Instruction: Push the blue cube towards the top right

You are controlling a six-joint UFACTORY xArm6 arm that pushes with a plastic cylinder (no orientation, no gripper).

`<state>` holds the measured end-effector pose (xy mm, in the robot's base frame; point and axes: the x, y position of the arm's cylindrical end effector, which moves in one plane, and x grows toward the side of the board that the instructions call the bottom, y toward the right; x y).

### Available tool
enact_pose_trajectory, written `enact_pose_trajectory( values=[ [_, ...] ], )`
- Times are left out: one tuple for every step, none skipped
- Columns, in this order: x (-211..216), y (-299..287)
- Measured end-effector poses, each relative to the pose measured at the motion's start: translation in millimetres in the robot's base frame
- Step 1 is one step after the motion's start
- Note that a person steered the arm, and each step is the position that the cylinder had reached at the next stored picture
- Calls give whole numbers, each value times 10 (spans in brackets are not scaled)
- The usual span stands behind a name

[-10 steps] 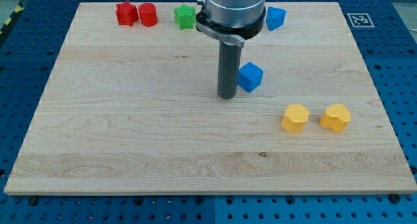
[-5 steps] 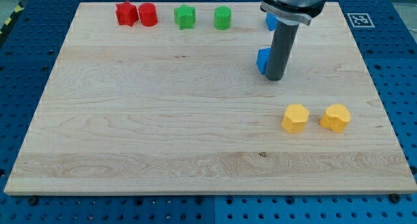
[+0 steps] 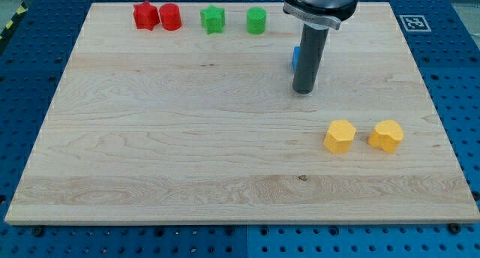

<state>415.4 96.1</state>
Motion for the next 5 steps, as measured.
enact_pose_trajectory(
  values=[
    [70,-48],
    [75,-427],
    [-342,-780],
    [-474,-626],
    [-474,-237]
  ],
)
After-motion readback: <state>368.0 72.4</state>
